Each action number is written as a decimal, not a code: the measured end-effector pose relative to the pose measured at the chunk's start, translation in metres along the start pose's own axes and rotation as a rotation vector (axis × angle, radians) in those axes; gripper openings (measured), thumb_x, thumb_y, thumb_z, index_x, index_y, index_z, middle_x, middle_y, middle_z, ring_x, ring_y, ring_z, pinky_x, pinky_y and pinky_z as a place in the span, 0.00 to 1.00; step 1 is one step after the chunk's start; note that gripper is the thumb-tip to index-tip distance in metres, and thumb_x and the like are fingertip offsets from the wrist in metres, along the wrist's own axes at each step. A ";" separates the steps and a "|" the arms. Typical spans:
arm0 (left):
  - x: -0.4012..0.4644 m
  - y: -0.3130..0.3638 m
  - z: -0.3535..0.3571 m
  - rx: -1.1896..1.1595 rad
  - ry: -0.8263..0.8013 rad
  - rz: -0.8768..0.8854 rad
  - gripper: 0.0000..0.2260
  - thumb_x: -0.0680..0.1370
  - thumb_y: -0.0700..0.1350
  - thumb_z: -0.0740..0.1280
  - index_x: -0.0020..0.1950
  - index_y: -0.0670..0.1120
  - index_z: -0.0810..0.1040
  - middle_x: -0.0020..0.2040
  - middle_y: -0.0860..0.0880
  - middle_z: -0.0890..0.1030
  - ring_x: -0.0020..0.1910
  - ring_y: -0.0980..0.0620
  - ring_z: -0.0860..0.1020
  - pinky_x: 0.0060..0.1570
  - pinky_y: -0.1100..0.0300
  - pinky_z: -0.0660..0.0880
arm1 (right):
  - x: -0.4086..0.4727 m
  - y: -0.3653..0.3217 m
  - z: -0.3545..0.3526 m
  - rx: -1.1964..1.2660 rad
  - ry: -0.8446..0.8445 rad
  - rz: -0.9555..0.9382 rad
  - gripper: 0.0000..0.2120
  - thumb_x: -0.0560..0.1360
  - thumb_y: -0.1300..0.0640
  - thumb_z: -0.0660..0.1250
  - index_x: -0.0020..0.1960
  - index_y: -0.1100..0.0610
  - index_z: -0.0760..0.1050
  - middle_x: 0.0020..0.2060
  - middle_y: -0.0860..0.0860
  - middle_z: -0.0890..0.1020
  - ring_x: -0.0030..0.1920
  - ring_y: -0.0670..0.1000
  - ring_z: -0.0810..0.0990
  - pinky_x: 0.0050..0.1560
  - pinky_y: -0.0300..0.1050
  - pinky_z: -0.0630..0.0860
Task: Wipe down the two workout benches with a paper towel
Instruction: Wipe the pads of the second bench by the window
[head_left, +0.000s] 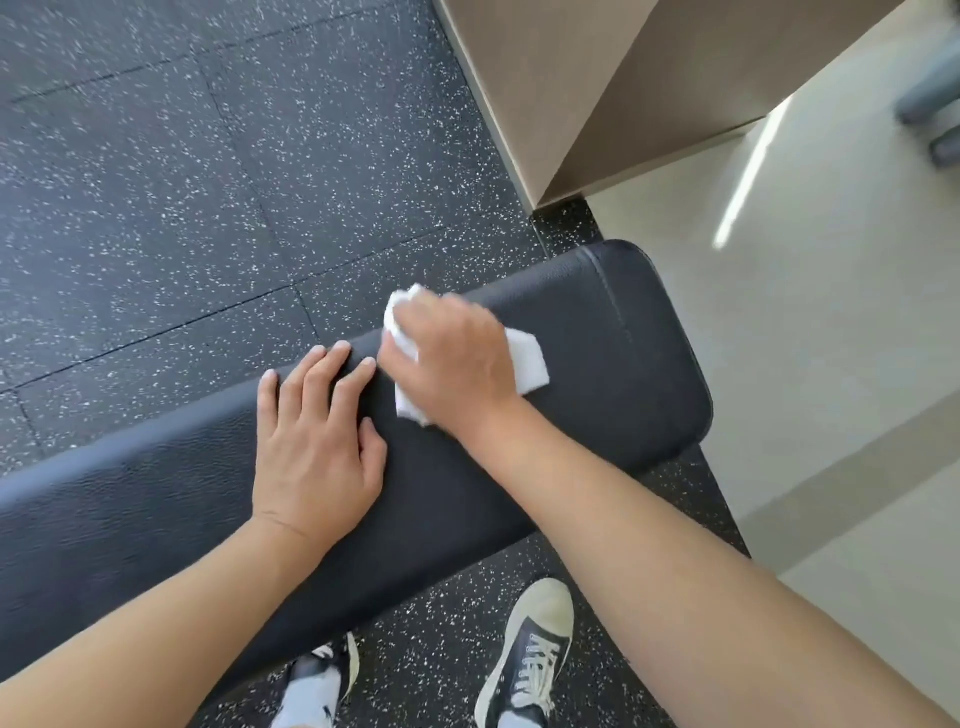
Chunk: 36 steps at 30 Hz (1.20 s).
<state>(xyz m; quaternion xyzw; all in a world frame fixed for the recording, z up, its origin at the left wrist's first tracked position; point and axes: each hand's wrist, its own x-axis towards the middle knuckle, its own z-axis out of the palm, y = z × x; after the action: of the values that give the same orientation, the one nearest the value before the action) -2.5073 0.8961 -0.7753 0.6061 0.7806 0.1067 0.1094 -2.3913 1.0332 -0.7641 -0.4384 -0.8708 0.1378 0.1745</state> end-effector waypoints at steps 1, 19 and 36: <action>0.000 0.001 -0.002 0.002 -0.004 0.002 0.24 0.79 0.48 0.59 0.75 0.44 0.73 0.77 0.41 0.70 0.78 0.38 0.66 0.79 0.35 0.55 | -0.023 0.003 -0.006 0.035 0.002 -0.098 0.08 0.73 0.54 0.74 0.41 0.56 0.76 0.36 0.54 0.77 0.34 0.59 0.74 0.33 0.53 0.68; 0.120 0.086 -0.005 -0.177 -0.389 -0.073 0.24 0.86 0.42 0.56 0.83 0.44 0.62 0.77 0.41 0.73 0.74 0.39 0.71 0.73 0.46 0.67 | -0.007 0.081 -0.029 -0.020 0.190 0.175 0.10 0.74 0.55 0.72 0.38 0.58 0.75 0.35 0.54 0.78 0.35 0.59 0.76 0.33 0.52 0.67; 0.157 0.178 0.054 -0.049 -0.104 -0.202 0.20 0.84 0.55 0.51 0.60 0.50 0.79 0.57 0.48 0.84 0.56 0.41 0.78 0.56 0.46 0.70 | -0.107 0.210 -0.088 -0.052 0.256 0.163 0.16 0.79 0.54 0.67 0.34 0.56 0.70 0.31 0.51 0.70 0.31 0.54 0.66 0.30 0.52 0.69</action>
<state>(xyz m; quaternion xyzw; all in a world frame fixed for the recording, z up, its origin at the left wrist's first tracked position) -2.3650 1.0936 -0.7803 0.5263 0.8280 0.0828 0.1747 -2.1445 1.0748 -0.7869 -0.5258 -0.8064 0.0717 0.2609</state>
